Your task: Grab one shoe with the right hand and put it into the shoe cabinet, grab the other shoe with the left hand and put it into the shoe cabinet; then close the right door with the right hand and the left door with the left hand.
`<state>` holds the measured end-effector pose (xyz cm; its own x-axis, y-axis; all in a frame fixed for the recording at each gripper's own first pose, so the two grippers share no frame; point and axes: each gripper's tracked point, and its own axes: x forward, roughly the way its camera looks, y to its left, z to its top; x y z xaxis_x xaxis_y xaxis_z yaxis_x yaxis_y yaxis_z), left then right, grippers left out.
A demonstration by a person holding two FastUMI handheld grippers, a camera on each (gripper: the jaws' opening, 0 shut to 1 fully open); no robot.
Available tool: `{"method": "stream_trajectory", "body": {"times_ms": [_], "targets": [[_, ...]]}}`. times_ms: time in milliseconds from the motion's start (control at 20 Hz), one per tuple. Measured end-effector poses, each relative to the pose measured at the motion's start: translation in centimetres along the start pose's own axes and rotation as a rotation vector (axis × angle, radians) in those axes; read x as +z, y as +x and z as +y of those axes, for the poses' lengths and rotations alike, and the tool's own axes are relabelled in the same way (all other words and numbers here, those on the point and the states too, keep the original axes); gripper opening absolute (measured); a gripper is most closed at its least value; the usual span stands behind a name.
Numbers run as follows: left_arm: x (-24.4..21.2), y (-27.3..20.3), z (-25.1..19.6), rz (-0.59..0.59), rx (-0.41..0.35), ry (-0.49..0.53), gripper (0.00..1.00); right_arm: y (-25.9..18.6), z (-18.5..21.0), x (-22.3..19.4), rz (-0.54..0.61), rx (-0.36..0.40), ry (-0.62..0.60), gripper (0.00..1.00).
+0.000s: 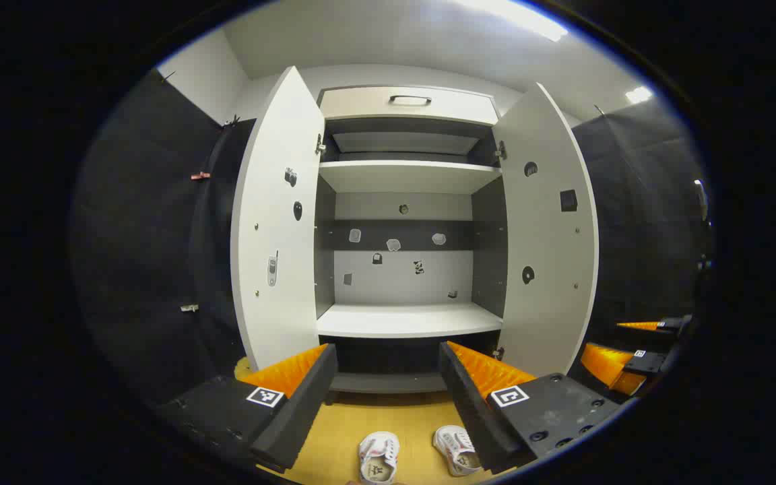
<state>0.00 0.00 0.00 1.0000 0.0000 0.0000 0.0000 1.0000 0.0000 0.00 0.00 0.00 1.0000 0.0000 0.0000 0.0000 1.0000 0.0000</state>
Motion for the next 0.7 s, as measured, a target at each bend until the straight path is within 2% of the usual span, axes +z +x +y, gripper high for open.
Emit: {"method": "stream_trajectory", "body": {"times_ms": [300, 600, 700], "targets": [[-2.2, 0.8, 2.3, 0.041, -0.092, 0.004, 0.95, 0.9, 3.2, -0.7, 0.028, -0.114, 0.03, 0.98], [-3.9, 0.8, 6.4, 0.042, -0.13, 0.054, 0.94, 0.6, 6.8, -1.3, 0.044, -0.168, 0.003, 0.98], [-4.7, 0.7, 6.7, 0.048, -0.171, 0.047, 0.94, 0.2, 7.5, -1.2, 0.044, -0.189, -0.016, 0.99]]}}
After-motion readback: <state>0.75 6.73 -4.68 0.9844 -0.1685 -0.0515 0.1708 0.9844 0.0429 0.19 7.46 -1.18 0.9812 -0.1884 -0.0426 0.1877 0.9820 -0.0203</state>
